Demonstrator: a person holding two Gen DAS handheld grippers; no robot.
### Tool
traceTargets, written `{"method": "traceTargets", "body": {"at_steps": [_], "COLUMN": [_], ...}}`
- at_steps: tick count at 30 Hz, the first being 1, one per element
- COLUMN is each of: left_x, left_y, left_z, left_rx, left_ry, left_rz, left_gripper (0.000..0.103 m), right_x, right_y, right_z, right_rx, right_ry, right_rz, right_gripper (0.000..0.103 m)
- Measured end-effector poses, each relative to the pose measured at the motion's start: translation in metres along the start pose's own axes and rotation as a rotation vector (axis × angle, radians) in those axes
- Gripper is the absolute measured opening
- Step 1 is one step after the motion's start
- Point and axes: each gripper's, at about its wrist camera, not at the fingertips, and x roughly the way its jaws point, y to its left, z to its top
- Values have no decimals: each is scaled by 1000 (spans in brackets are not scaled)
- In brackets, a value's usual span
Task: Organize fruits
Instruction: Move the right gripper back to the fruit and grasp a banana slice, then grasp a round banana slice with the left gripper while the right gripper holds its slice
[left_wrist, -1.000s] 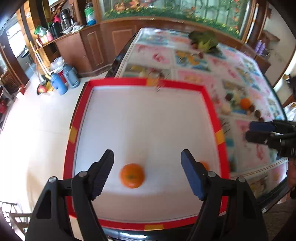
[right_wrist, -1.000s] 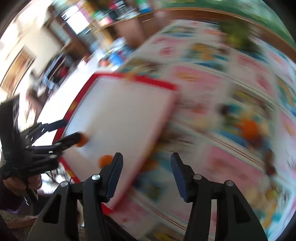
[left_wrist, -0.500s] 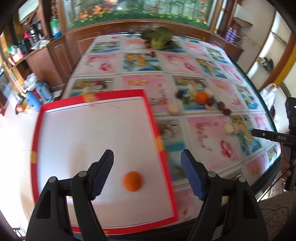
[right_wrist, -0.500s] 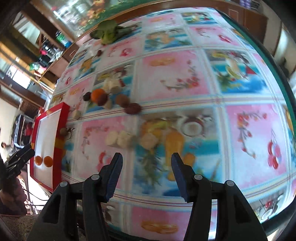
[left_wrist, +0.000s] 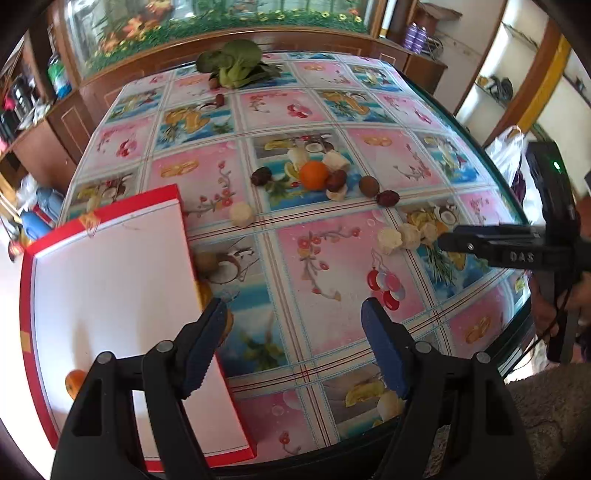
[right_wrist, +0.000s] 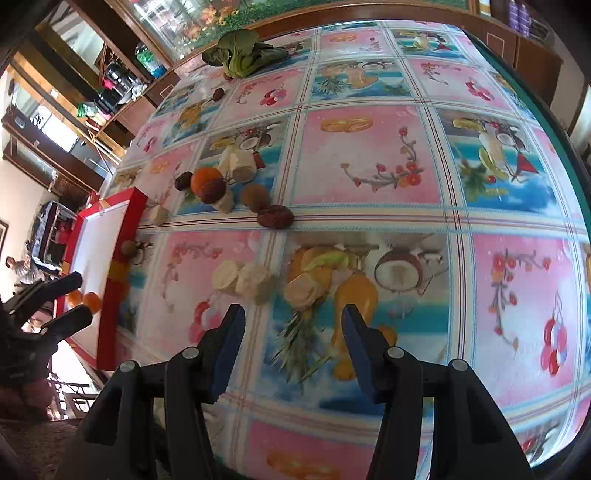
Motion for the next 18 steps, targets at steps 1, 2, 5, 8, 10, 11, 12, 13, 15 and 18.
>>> {"method": "traceTargets", "body": {"at_steps": [1, 2, 5, 8, 10, 11, 12, 13, 15, 18], "left_x": [3, 6, 18, 32, 40, 47, 52, 58, 69, 79], "left_y": [-5, -8, -19, -30, -35, -38, -40, -42, -49, -65], "left_z": [1, 2, 6, 13, 19, 22, 26, 30, 39, 46], "left_rx": [16, 26, 59, 94, 106, 108, 106, 102, 95, 139], "left_ry": [9, 16, 34, 49, 62, 74, 86, 97, 116, 124], "left_rz": [0, 1, 14, 37, 39, 44, 45, 38, 13, -1], "left_gripper": [76, 76, 76, 76, 76, 76, 76, 76, 76, 76], "right_x": [3, 7, 15, 23, 26, 27, 28, 29, 31, 28], "right_y": [-1, -3, -3, 5, 12, 14, 18, 22, 25, 19], "right_z": [2, 4, 10, 13, 14, 14, 14, 14, 13, 12], "right_rx": [-2, -7, -33, -94, -141, -159, -186, -217, -260, -255], "right_ry": [5, 10, 25, 44, 49, 55, 55, 54, 57, 54], "right_rz": [-3, -8, -29, -58, -84, -91, -108, -132, -162, -151], "right_gripper": [54, 54, 50, 43, 40, 39, 37, 33, 27, 25]}}
